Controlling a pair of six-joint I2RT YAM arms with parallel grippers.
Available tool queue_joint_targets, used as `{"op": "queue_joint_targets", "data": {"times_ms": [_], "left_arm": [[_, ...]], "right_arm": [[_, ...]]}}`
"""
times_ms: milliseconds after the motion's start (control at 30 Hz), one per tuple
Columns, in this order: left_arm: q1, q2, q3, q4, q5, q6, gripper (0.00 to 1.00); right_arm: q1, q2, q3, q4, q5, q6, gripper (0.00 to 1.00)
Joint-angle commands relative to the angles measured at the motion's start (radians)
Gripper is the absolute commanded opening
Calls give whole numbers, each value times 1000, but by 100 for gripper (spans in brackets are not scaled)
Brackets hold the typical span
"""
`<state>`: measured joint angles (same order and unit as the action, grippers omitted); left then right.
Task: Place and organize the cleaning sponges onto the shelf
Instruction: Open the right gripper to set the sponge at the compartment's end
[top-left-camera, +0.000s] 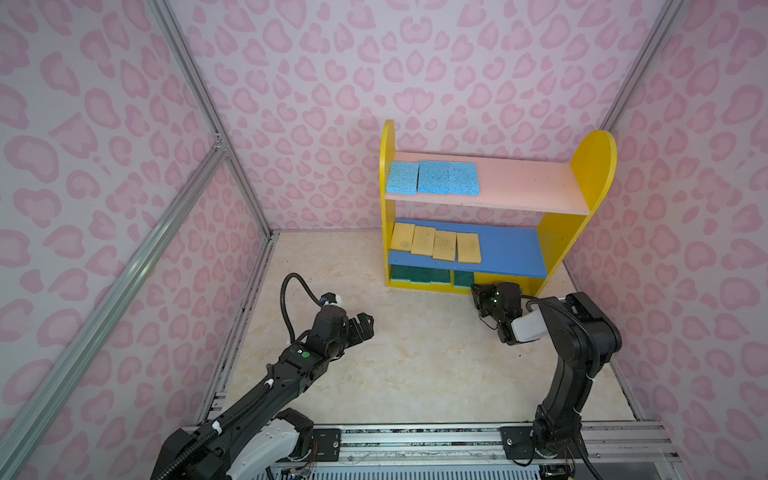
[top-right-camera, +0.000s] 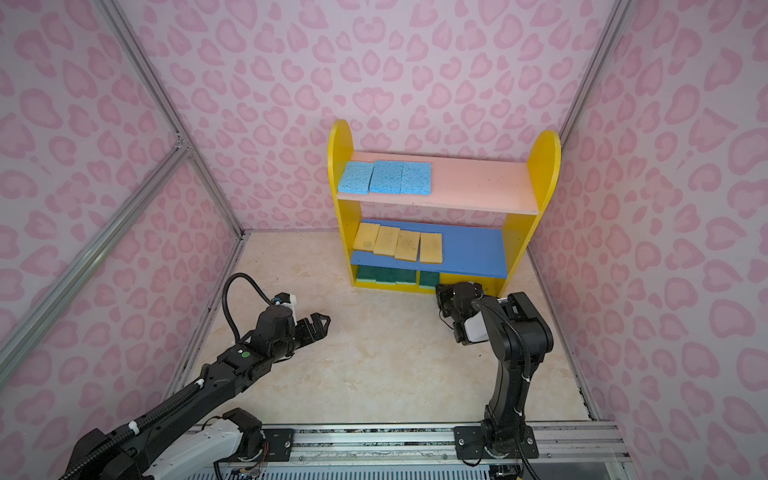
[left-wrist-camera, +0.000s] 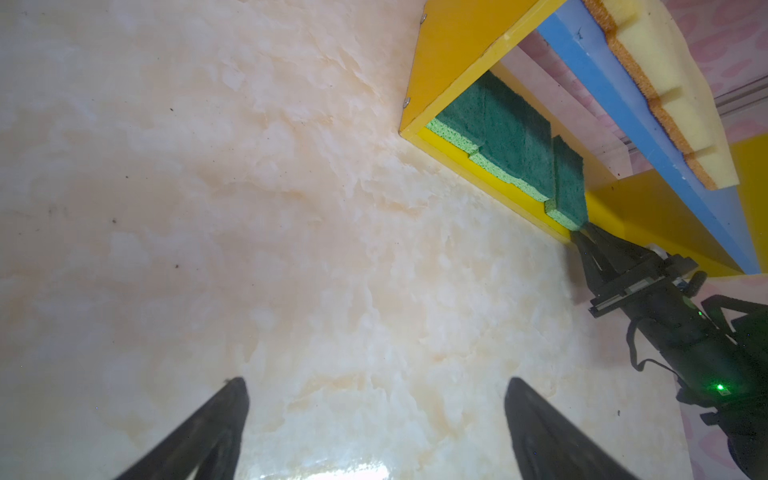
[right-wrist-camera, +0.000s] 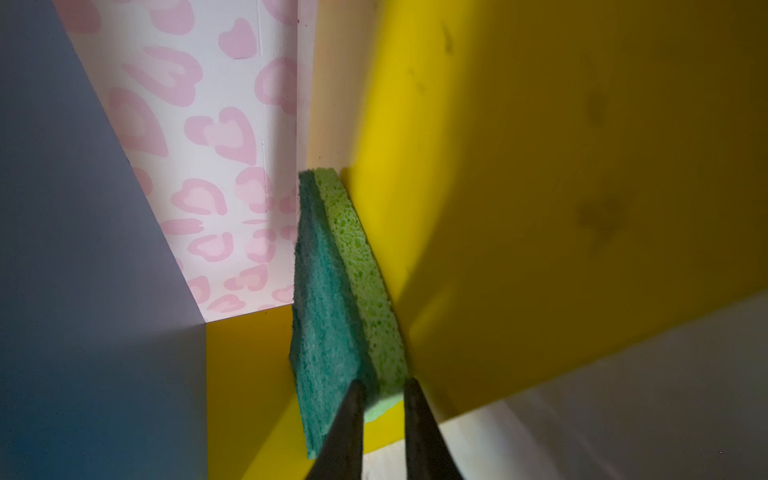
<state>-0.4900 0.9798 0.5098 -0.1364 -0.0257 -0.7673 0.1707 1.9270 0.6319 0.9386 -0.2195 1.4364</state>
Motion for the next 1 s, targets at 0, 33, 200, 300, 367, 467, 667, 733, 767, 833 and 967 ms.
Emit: {"op": "queue_joint_targets", "data": {"times_ms": [0,33,200,300,367,467,667,733,767,833,967], "left_arm": [[2,6,12,-11,3,4,97],[2,7,14,-11,3,5,97],[2,10,18,-16,-2,2,97],[2,14,18,-16,-4,-1,97],[2,15,19,-17,-3,-2,97],[3,12,22,-23,-7,0,97],[7,-19,51,-72,-31,15,97],[11,-43,63,-97,-44,19,97],[11,-56,67,-109,-51,20,97],[13,-86,75,-141,-73,24,97],[13,-151,81,-210,-128,28,97]], "right_arm": [[-2,18,12,32,-15,-12,13],[-4,22,15,30,-16,-14,12],[-4,37,39,32,-35,-19,12],[-3,50,53,38,-47,-19,12],[-2,53,56,48,-55,-19,14],[0,47,46,55,-57,-21,21],[0,-4,-2,55,-58,-60,48],[1,-39,-30,43,-54,-81,52],[4,-54,-46,40,-51,-90,53],[10,-101,-82,26,-46,-116,55],[28,-198,-146,-24,-40,-171,56]]}}
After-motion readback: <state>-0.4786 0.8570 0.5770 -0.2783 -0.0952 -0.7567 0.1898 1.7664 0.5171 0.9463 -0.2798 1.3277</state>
